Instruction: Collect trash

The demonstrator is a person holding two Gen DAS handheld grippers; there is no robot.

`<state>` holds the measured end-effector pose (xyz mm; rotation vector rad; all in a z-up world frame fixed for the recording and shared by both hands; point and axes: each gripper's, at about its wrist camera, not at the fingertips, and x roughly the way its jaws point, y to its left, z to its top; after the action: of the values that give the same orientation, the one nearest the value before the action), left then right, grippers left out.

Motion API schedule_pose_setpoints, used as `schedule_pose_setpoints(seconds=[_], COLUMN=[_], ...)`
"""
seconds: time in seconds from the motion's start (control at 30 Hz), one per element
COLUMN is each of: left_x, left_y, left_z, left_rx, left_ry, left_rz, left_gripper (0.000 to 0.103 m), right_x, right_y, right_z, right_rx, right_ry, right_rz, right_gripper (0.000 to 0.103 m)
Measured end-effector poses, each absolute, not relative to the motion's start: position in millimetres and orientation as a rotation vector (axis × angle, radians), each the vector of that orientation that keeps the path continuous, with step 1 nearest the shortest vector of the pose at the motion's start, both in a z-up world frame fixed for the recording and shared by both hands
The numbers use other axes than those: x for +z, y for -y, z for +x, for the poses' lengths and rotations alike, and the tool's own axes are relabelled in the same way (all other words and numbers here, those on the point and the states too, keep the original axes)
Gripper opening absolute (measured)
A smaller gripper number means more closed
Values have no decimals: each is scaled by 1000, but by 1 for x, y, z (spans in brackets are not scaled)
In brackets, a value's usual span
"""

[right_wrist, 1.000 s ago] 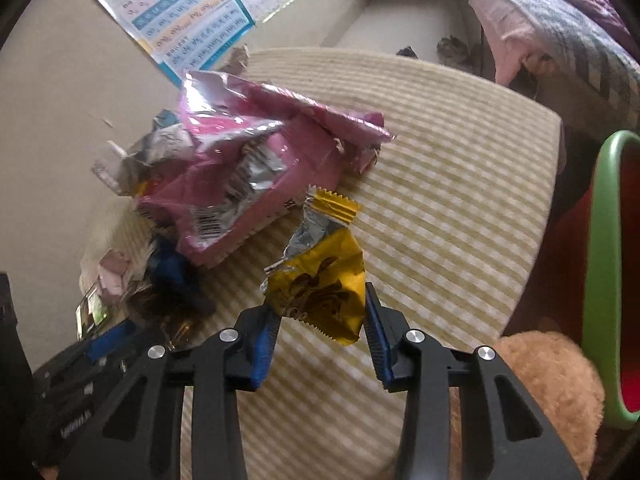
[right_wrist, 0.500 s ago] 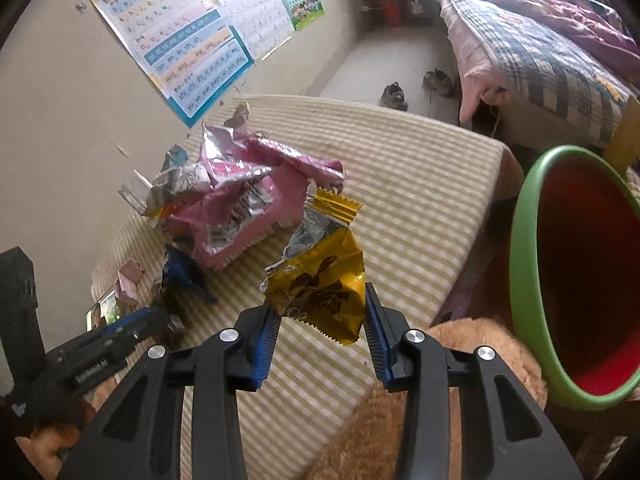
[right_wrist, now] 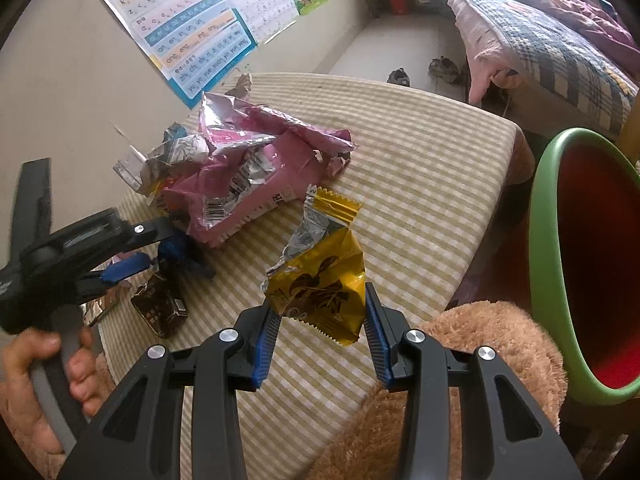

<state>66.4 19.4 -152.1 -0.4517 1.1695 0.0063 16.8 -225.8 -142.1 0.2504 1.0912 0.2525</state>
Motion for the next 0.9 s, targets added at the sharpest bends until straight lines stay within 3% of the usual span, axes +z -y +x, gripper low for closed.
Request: schedule_pose_setpoints(seconds=[0.03, 0.1, 0.2, 0.23, 0.3, 0.63, 0.9], left_x=[-153, -156, -159, -157, -151, -75, -65], left_y=[-20, -19, -22, -23, -27, 10, 34], left_z=[68, 71, 68, 64, 54, 25, 31], left_rx=[15, 11, -8, -12, -21, -147, -228], left_ry=[-1168, -1177, -1185, -1177, -1157, -949, -941], left_rz=[-450, -452, -477, -480, -482, -306, -265], left_gripper=[66, 31, 9, 6, 2, 0, 0], right_x=[-143, -144, -146, -146, -147, -137, -119], right_y=[226, 227, 227, 226, 225, 230, 261], right_z=[17, 17, 19, 20, 20, 19, 19], right_rx=[252, 253, 254, 255, 257, 246, 166], right_ry=[-1094, -1098, -1104, -1107, -1109, -1074, -1002], right_rz=[252, 254, 257, 256, 252, 259, 280], right_gripper=[39, 39, 39, 39, 39, 39, 39])
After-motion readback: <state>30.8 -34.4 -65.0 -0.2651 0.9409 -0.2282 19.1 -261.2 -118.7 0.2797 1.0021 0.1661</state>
